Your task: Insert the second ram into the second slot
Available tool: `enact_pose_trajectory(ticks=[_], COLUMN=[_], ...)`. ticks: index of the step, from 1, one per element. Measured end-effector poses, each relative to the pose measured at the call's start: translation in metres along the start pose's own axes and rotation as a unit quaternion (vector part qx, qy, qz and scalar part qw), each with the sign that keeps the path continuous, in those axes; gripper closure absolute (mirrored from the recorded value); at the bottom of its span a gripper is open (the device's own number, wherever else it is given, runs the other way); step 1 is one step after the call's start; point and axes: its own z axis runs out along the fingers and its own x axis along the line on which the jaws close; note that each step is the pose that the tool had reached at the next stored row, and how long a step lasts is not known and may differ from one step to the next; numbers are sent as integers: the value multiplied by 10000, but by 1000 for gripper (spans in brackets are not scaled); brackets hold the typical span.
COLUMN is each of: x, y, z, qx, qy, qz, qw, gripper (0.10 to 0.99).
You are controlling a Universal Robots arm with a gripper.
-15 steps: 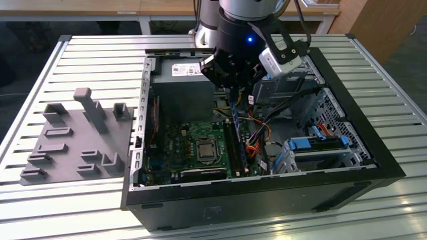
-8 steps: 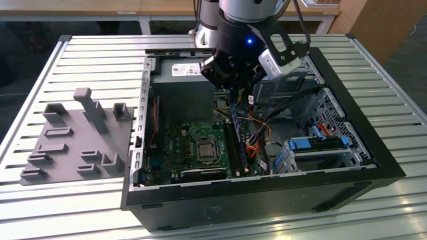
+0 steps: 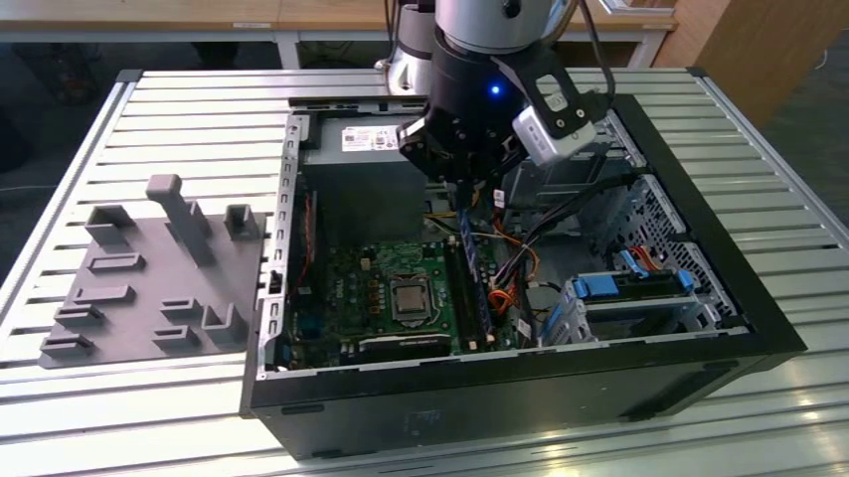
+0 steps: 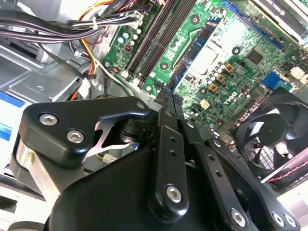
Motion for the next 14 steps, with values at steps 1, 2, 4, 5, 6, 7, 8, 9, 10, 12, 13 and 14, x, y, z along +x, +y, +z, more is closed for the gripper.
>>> enact_pose_trajectory(ticks=[1, 2, 4, 5, 6, 7, 8, 9, 10, 12, 13, 14], x=[0, 0, 0, 0, 1, 1, 1, 1, 1, 1, 1, 1], y=[-1, -2, -4, -6, -7, -8, -9, -10, -11, -13, -14, -15], z=[6, 11, 20, 24, 28, 32, 35, 39, 42, 49, 52, 55], qx=[0, 0, 0, 0, 1, 0, 0, 0, 1, 0, 0, 1], qy=[0, 0, 0, 0, 0, 0, 0, 0, 0, 0, 0, 0], qz=[0, 0, 0, 0, 0, 0, 0, 0, 0, 0, 0, 0], qw=[10000, 10000, 10000, 10000, 10000, 10000, 10000, 10000, 10000, 10000, 10000, 10000], gripper=[973, 973, 973, 973, 973, 973, 973, 973, 973, 973, 973, 973])
